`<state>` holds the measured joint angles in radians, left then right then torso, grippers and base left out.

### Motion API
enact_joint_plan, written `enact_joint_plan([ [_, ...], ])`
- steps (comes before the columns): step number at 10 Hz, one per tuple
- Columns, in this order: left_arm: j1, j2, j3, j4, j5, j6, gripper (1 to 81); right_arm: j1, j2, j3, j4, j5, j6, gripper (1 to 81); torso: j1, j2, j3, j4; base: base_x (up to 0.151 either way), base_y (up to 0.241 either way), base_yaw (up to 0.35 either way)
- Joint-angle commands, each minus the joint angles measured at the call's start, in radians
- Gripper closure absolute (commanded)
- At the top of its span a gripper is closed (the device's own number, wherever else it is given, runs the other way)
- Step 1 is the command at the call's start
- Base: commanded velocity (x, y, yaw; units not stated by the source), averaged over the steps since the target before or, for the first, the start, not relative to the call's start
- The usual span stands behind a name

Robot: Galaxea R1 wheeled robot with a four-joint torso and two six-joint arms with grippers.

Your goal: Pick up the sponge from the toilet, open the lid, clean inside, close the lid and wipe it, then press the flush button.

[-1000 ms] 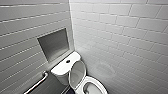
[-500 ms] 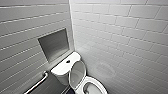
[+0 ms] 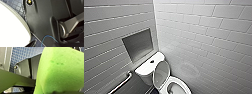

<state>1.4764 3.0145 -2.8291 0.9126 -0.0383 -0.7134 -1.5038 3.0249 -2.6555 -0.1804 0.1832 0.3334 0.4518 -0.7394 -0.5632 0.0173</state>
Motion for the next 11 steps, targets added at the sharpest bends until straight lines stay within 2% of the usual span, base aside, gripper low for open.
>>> enact_joint_plan([
  [1,-0.035,0.041,0.011,-0.899,0.017,0.831,1.0,0.010,-0.001,-0.007,-0.013,-0.056,-0.001,81.1,0.000,0.000,0.000,0.000,0.000,0.000,0.000],
  [2,-0.035,0.042,0.010,-0.940,0.011,0.838,1.0,0.010,-0.001,-0.010,-0.013,-0.056,-0.001,81.1,0.000,0.000,0.000,0.000,0.000,0.000,0.000],
  [11,-0.046,0.037,0.013,-0.939,0.005,0.844,1.0,0.010,0.005,-0.020,-0.014,-0.056,-0.010,81.1,0.000,0.000,0.000,0.000,0.000,0.000,0.000],
])
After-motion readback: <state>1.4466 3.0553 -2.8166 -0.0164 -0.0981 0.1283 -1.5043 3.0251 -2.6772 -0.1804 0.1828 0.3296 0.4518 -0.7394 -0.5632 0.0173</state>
